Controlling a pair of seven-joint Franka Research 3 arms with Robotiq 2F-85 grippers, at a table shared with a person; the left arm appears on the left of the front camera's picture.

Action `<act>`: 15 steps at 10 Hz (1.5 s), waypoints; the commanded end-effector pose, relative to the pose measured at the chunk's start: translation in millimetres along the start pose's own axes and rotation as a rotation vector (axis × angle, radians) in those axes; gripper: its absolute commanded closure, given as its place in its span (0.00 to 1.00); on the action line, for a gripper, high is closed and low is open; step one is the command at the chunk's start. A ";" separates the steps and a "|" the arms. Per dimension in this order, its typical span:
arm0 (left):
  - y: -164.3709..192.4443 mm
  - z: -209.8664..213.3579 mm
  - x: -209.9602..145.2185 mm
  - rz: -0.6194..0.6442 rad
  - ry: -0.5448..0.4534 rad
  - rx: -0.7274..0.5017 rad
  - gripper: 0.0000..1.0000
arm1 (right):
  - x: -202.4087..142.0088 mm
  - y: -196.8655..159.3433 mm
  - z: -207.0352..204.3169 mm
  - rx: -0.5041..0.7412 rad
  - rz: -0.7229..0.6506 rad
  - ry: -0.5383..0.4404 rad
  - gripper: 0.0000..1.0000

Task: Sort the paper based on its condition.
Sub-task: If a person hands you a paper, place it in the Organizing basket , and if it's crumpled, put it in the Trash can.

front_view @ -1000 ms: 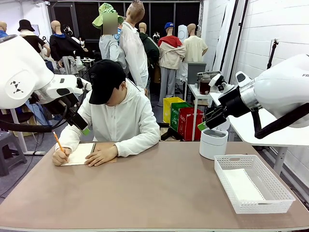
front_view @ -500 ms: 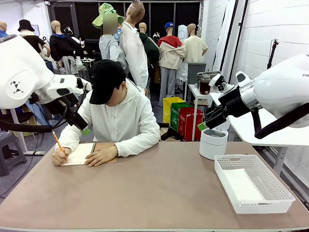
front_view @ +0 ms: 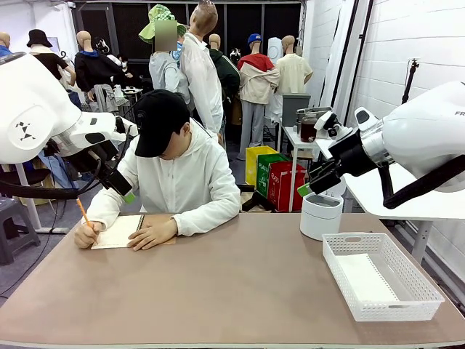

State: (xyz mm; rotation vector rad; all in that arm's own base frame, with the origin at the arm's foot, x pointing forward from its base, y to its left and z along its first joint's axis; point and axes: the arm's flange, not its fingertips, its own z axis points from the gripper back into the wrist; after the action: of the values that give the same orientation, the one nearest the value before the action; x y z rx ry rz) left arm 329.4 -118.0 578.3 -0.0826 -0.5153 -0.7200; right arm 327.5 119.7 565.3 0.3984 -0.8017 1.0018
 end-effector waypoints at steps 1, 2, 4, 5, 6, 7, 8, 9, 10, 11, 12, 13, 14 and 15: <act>0.4 0.6 -0.2 -0.006 -0.006 -0.018 0.00 | -0.1 0.4 0.2 0.013 0.000 -0.006 0.00; 0.4 0.6 -0.2 -0.006 -0.006 -0.018 0.00 | -0.1 0.4 0.2 0.013 0.000 -0.006 0.00; 0.4 0.6 -0.2 -0.006 -0.006 -0.018 0.00 | -0.1 0.4 0.2 0.013 0.000 -0.006 0.00; 0.4 0.6 -0.2 -0.006 -0.006 -0.018 0.00 | -0.1 0.4 0.2 0.013 0.000 -0.006 0.00; 0.4 0.6 -0.2 -0.006 -0.006 -0.018 0.00 | -0.1 0.4 0.2 0.013 0.000 -0.006 0.00; 0.4 0.6 -0.2 -0.006 -0.006 -0.018 0.00 | -0.1 0.4 0.2 0.013 0.000 -0.006 0.00; 0.4 0.6 -0.2 -0.006 -0.006 -0.018 0.00 | -0.1 0.4 0.2 0.013 0.000 -0.006 0.00; 0.4 0.6 -0.2 -0.006 -0.006 -0.018 0.00 | -0.1 0.4 0.2 0.013 0.000 -0.006 0.00; 0.4 0.6 -0.2 -0.006 -0.006 -0.018 0.00 | -0.1 0.4 0.2 0.013 0.000 -0.006 0.00; 0.4 0.6 -0.2 -0.006 -0.006 -0.018 0.00 | -0.1 0.4 0.2 0.013 0.000 -0.006 0.00; 0.4 0.6 -0.2 -0.006 -0.006 -0.018 0.00 | -0.1 0.4 0.2 0.013 0.000 -0.006 0.00; 0.4 0.6 -0.2 -0.006 -0.006 -0.018 0.00 | -0.1 0.4 0.2 0.013 0.000 -0.006 0.00; 0.4 0.6 -0.2 -0.006 -0.006 -0.018 0.00 | -0.1 0.4 0.2 0.013 0.000 -0.006 0.00; 0.4 0.6 -0.2 -0.006 -0.006 -0.018 0.00 | -0.1 0.4 0.2 0.013 0.000 -0.006 0.00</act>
State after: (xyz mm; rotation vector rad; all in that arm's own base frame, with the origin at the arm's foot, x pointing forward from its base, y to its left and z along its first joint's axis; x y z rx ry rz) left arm 329.4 -118.0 578.3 -0.0826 -0.5153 -0.7200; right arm 327.5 119.7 565.3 0.3984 -0.8017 1.0018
